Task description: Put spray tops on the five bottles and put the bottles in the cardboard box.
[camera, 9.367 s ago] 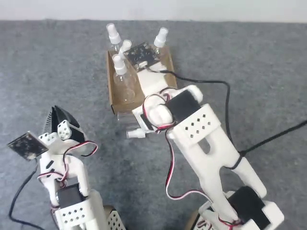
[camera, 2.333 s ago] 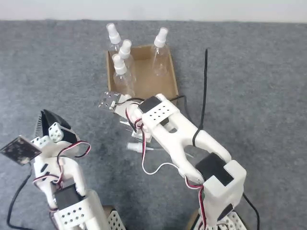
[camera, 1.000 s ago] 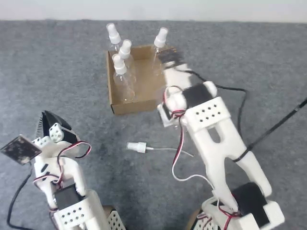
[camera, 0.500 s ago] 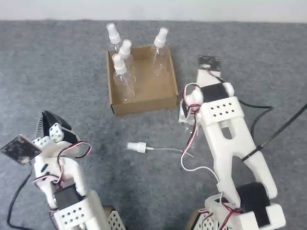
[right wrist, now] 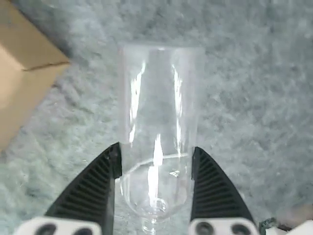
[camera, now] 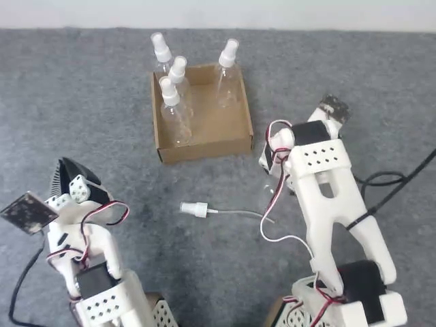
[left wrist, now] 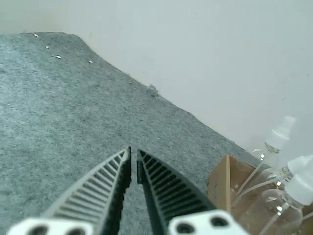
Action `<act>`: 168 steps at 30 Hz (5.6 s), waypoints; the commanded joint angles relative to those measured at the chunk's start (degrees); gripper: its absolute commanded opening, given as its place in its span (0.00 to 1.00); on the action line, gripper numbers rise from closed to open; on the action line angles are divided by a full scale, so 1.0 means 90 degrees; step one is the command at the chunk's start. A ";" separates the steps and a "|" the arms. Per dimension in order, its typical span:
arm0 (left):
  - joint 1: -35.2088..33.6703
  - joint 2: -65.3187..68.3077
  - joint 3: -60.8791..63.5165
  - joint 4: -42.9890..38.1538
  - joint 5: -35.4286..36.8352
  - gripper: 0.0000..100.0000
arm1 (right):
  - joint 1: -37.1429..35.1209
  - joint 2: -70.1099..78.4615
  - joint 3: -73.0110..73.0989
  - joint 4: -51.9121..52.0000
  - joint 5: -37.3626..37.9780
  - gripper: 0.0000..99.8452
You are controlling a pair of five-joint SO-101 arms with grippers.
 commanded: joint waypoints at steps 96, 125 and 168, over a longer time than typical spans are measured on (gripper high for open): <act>-0.0029 0.0010 -0.0093 0.0029 0.0010 0.02 | 0.1050 -0.2271 -0.0059 0.0073 0.4874 0.10; -0.0020 -0.0020 -0.0093 0.0147 0.0010 0.02 | 0.0386 -0.2212 0.1231 0.0269 1.1722 0.33; -0.0020 -0.0020 -0.0093 0.0156 0.0010 0.02 | 0.1118 -0.2203 0.4112 -0.2525 1.4300 0.31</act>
